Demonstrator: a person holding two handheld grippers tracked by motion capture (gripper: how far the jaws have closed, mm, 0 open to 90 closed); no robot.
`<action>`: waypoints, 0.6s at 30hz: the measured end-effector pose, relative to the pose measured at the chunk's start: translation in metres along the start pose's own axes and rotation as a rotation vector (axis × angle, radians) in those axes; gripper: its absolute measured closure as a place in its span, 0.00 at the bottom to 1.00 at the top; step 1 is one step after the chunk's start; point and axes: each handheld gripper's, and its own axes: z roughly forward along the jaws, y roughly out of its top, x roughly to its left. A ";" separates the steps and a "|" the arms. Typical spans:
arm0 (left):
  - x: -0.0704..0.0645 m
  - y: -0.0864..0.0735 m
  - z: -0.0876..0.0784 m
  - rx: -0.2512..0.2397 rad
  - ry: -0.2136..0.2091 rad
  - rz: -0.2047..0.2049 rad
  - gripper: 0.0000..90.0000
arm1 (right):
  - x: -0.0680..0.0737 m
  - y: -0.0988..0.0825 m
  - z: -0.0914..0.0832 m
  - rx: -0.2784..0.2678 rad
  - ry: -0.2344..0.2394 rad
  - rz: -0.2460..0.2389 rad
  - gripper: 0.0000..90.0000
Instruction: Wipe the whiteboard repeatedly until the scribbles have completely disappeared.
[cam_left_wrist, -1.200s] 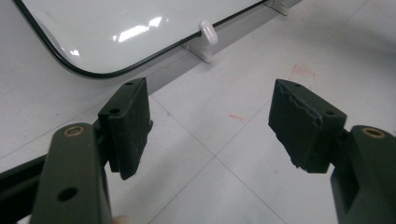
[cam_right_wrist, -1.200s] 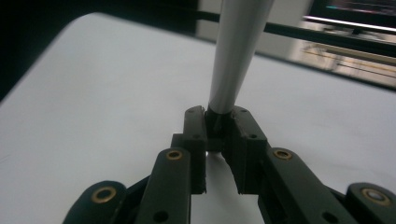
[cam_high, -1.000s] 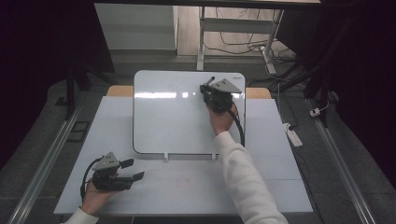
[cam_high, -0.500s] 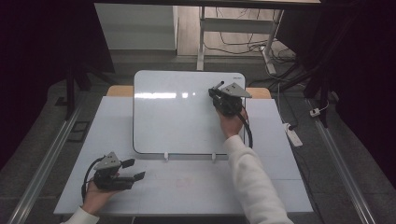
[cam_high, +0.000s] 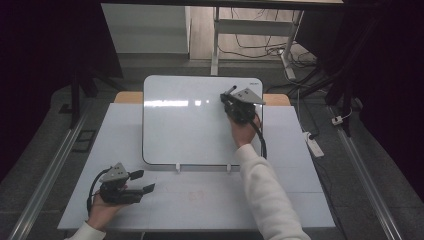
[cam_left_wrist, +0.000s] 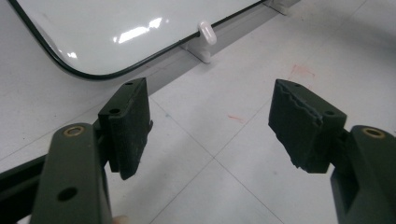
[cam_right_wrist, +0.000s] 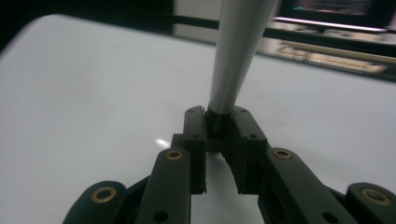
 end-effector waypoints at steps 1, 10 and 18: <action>0.000 0.000 -0.001 -0.001 -0.001 -0.001 0.33 | -0.010 0.001 -0.003 -0.010 -0.036 0.017 0.86; -0.001 0.000 0.000 0.002 0.003 0.004 0.33 | -0.003 0.005 0.003 0.007 0.017 -0.017 0.86; 0.001 0.000 0.001 0.002 0.002 0.000 0.33 | -0.006 0.004 0.002 0.014 0.032 0.007 0.86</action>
